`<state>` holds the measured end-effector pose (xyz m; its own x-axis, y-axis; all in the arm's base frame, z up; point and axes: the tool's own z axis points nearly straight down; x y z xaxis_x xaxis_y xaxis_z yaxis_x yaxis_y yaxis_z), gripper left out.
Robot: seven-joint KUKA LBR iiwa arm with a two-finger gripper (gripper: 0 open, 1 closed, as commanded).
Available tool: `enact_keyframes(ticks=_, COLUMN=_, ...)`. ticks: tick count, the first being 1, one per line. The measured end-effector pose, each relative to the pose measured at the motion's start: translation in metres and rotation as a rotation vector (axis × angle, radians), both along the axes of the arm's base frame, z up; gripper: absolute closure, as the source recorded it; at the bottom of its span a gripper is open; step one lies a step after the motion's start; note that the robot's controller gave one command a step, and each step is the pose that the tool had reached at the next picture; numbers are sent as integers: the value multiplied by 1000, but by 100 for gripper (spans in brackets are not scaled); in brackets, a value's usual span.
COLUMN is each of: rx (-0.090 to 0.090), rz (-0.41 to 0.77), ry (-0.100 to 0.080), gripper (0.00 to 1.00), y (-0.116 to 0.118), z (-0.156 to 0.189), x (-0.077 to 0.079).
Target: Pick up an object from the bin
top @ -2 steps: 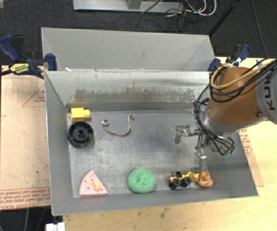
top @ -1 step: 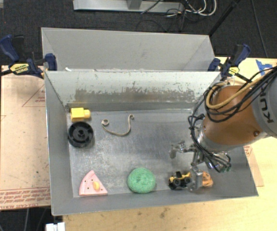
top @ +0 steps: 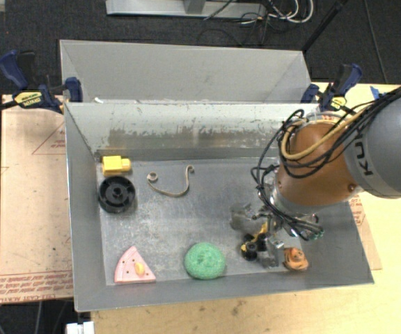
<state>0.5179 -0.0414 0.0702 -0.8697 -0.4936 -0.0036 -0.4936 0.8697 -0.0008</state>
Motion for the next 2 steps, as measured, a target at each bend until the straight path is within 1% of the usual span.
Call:
enact_keyframes(ticks=1, rx=1, rz=-50, ry=3, gripper=100, y=-24, z=0, x=-27)
enact_keyframes(ticks=2, rx=1, rz=-50, ry=3, gripper=100, y=-24, z=0, x=-27)
